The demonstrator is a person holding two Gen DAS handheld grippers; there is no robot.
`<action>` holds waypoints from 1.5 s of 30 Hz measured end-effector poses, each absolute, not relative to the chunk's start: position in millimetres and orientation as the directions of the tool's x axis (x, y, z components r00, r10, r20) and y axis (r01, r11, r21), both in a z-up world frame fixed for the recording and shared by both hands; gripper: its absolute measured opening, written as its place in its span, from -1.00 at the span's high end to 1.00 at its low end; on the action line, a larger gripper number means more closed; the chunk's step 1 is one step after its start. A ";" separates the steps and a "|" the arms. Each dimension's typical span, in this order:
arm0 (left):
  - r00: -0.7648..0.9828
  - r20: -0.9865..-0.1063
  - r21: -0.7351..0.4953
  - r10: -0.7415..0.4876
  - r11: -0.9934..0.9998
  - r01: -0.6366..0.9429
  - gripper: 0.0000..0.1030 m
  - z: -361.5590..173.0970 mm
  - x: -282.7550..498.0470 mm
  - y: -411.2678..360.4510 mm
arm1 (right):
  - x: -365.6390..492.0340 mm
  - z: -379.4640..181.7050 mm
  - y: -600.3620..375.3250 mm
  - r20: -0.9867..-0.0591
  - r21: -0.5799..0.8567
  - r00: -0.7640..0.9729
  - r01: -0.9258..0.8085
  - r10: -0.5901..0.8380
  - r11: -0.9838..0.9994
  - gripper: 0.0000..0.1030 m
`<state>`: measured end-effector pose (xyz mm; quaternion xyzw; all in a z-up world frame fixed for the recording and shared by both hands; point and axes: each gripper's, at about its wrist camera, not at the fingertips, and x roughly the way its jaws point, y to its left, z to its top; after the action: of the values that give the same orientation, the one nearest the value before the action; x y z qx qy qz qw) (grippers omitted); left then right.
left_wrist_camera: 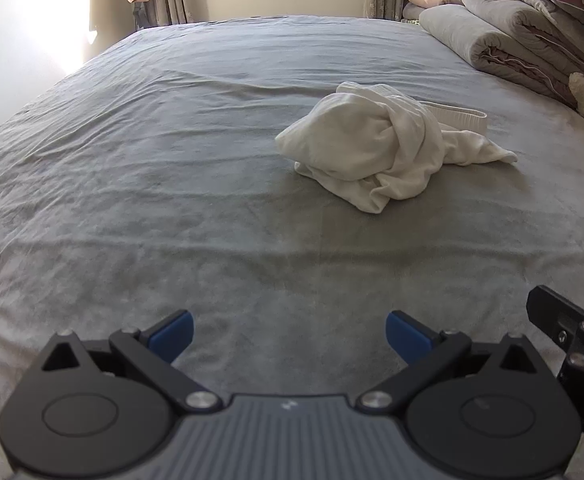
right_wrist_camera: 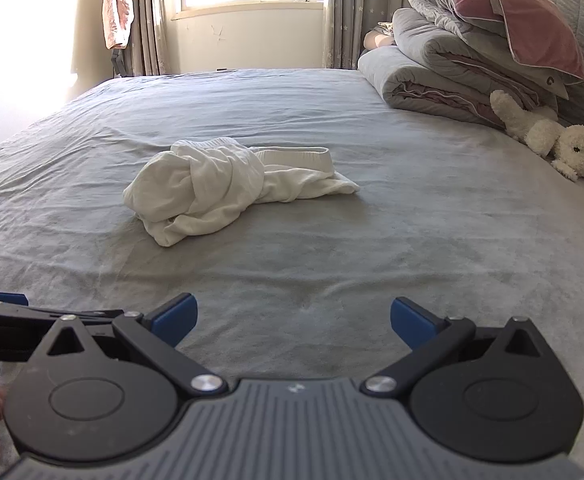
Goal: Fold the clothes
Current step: 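Move both grippers toward the crumpled white garment on the bed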
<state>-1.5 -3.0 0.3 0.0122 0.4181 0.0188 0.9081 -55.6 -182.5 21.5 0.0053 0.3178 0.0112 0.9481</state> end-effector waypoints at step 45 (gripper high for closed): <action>0.611 -0.771 -0.215 -0.183 0.976 0.021 -0.99 37.6 24.1 -3.4 | -2.6 71.4 -212.0 -0.657 0.142 0.747 -0.008 0.101 0.990 -1.00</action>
<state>24.1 -3.4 37.6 -0.0925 0.4376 -0.0572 0.8926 -2.6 -212.0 71.4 0.0651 0.3543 0.0292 0.9324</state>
